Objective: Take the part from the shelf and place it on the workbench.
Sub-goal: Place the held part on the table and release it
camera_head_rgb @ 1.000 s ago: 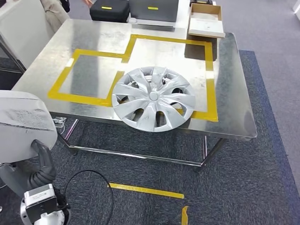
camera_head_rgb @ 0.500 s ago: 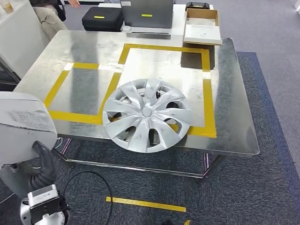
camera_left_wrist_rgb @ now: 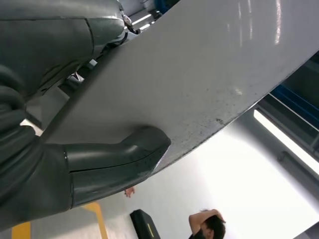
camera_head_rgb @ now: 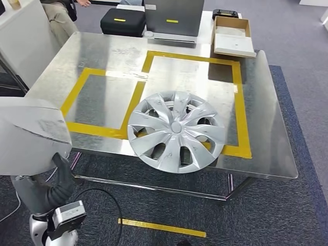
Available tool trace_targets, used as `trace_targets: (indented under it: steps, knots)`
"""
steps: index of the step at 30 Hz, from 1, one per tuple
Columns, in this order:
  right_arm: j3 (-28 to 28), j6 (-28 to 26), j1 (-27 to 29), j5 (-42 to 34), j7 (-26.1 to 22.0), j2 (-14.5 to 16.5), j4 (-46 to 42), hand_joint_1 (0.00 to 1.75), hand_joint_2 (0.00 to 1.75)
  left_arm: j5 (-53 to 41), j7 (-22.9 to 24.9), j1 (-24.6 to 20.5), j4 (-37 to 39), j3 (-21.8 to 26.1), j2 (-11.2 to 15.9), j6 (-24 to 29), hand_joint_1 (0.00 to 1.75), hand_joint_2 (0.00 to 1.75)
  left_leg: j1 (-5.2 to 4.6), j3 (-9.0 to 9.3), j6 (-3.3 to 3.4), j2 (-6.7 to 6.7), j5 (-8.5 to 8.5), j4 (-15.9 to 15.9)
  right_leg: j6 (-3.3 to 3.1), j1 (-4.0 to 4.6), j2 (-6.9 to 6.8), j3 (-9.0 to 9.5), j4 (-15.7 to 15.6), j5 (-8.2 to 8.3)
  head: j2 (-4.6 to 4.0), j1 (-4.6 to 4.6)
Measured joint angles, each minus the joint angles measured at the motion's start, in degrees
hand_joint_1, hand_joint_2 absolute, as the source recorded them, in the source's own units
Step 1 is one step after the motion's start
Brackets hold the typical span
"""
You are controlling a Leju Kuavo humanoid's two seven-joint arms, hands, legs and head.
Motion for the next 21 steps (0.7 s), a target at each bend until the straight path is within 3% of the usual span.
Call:
trace_targets:
  steps: [1, 2, 3, 5, 6, 10, 12, 14, 15, 16, 17, 19, 21]
  knots:
    - [0.00, 0.11, -0.08, 0.04, -0.02, 0.00, -0.03, 0.00, 0.00, -1.71, 0.00, -0.37, 0.19, 0.18, 0.08, 0.00, 1.75, 1.75, -0.12, 0.08, 0.05, -0.07, -0.03, 0.00, -0.23, 0.16, 0.00, 0.33, -0.74, 1.13, 0.00, 0.03]
    - [0.00, 0.28, -0.11, 0.10, 0.02, 0.00, -0.02, 0.00, 0.00, -3.60, 0.00, -0.93, 0.36, 0.51, 0.16, 0.00, 1.75, 1.75, -0.24, 0.18, 0.09, -0.17, -0.05, 0.01, -0.54, 0.28, 0.00, 1.64, -3.59, 3.12, 0.00, 0.05]
    - [0.00, 0.48, -0.10, 0.20, 0.07, -0.01, -0.01, 0.00, 0.00, -5.47, 0.00, -1.68, 0.52, 1.04, 0.25, 0.00, 1.75, 1.75, -0.33, 0.26, 0.10, -0.26, -0.06, 0.01, -0.91, 0.36, 0.01, 3.49, -7.66, 5.27, 0.00, 0.08]
    - [0.00, 0.80, -0.08, 0.41, 0.20, -0.02, 0.08, 0.00, 0.00, -8.19, 0.00, -3.31, 0.84, 2.54, 0.35, 0.00, 1.75, 1.75, -0.67, 0.19, -0.14, -0.36, -0.05, 0.11, -1.52, 0.49, 0.06, 6.48, -14.29, 7.62, 0.00, 0.07]
    - [0.00, 0.86, -0.05, 0.50, 0.23, -0.02, 0.12, 0.00, 0.00, -8.76, 0.00, -3.95, 1.00, 3.28, 0.38, 0.00, 1.75, 1.75, -0.76, 0.08, -0.36, -0.36, 0.02, 0.11, -1.75, 0.56, 0.13, 7.11, -15.70, 7.87, 0.00, 0.06]
    - [0.00, 1.02, -0.02, 0.83, 0.24, 0.01, 0.15, 0.00, 0.00, -11.63, 0.00, -6.48, 1.88, 5.99, 0.50, 0.02, 1.75, 1.75, -0.77, -0.45, -1.58, -0.33, -0.40, 0.88, -2.60, 0.25, 0.06, 7.43, -16.53, 8.49, 0.00, -0.03]
    - [0.01, 1.17, 0.01, 1.22, 0.20, 0.02, 0.15, 0.00, 0.00, -15.94, 0.00, -9.44, 3.66, 9.75, 0.86, 0.02, 1.75, 1.75, -0.57, -2.60, -2.34, -0.29, -3.25, 5.77, -2.96, -0.01, -0.26, 7.50, -16.75, 8.70, 0.00, -0.16]
    - [0.05, 1.34, 0.07, 1.69, 0.01, 0.01, 0.15, 0.00, 0.00, -19.96, 0.23, -13.42, 7.42, 15.32, 2.11, 0.00, 1.75, 1.75, -0.21, -5.87, -2.98, -0.28, -6.39, 13.07, -3.16, -0.03, -0.43, 7.43, -16.73, 8.70, 0.00, -0.20]
    - [0.07, 1.44, 0.11, 1.89, -0.13, 0.01, 0.15, 0.00, 0.00, -21.14, 0.44, -15.36, 9.97, 18.08, 3.09, -0.01, 1.75, 1.75, -0.04, -6.81, -3.19, -0.28, -6.78, 15.21, -3.20, -0.03, -0.40, 7.40, -16.71, 8.71, 0.00, -0.20]
    - [0.09, 1.55, 0.13, 2.05, -0.29, 0.00, 0.15, 0.00, 0.00, -21.84, 0.82, -17.15, 12.53, 20.53, 4.15, -0.02, 1.75, 1.75, 0.10, -6.74, -3.30, -0.28, -6.01, 15.15, -3.21, -0.04, -0.28, 7.41, -16.69, 8.72, 0.00, -0.24]
    - [0.11, 1.65, 0.15, 2.16, -0.47, 0.00, 0.15, 0.00, 0.00, -22.36, 1.38, -18.81, 15.01, 22.51, 5.29, -0.02, 1.75, 1.75, 0.21, -5.64, -3.29, -0.27, -4.24, 12.83, -3.19, -0.04, -0.15, 7.49, -16.67, 8.71, 0.00, -0.25]
    - [0.17, 1.83, 0.22, 2.34, -0.84, 0.00, 0.15, 0.00, 0.00, -24.21, 3.50, -21.83, 19.43, 24.67, 7.45, -0.01, 1.75, 1.75, 0.22, -2.12, -3.01, -0.24, -0.32, 5.14, -2.98, 0.08, 0.02, 7.63, -16.62, 8.58, 0.00, -0.24]
    - [0.26, 1.92, 0.27, 2.61, -1.11, -0.02, 0.15, 0.00, 0.00, -26.83, 6.54, -24.09, 23.18, 25.16, 9.32, -0.01, 1.75, 1.75, 0.04, -0.11, -2.52, -0.24, 0.95, 0.17, -2.55, 0.33, 0.00, 7.37, -16.54, 8.50, 0.01, -0.16]
